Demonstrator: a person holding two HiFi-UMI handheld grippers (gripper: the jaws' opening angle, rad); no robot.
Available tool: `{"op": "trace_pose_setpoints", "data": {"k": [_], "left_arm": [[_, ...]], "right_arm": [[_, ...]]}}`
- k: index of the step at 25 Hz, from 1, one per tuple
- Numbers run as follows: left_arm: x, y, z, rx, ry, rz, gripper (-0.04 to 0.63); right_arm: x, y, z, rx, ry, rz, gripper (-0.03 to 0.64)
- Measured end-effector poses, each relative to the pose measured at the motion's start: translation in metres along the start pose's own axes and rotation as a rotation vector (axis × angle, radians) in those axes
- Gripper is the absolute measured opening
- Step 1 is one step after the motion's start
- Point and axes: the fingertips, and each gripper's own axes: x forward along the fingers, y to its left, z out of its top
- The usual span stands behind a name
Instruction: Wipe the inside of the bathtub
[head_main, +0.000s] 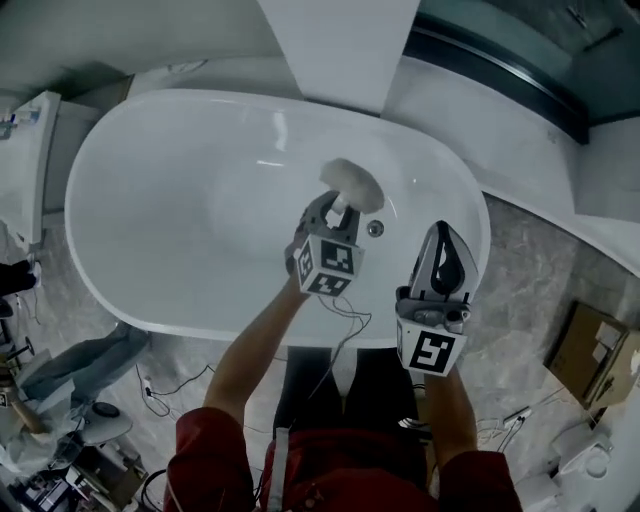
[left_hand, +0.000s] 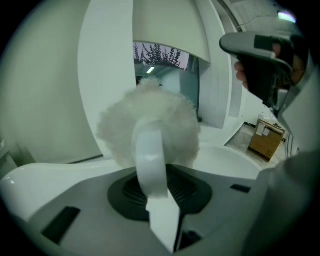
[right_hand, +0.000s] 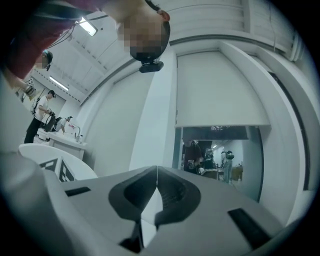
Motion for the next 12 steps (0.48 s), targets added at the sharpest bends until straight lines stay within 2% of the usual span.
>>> {"op": "trace_pose_setpoints", "data": {"k": [3, 6, 12], "left_arm": [[-0.062, 0.039, 0.013, -0.032, -0.056, 0.051, 0.093], [-0.121, 0.068, 0.035, -0.102, -0.121, 0.094, 0.093], [-0.237, 0.142, 0.093, -0.199, -0.324, 0.199, 0.092]], "right_arm": [[0.009, 0.038, 0.036, -0.013, -0.021, 0.022, 0.012], [0.015, 0.066, 0.076, -0.016, -0.035, 0.041, 0.012], [0.037, 0.13, 0.159, -0.025, -0.081, 0.085, 0.012]]}}
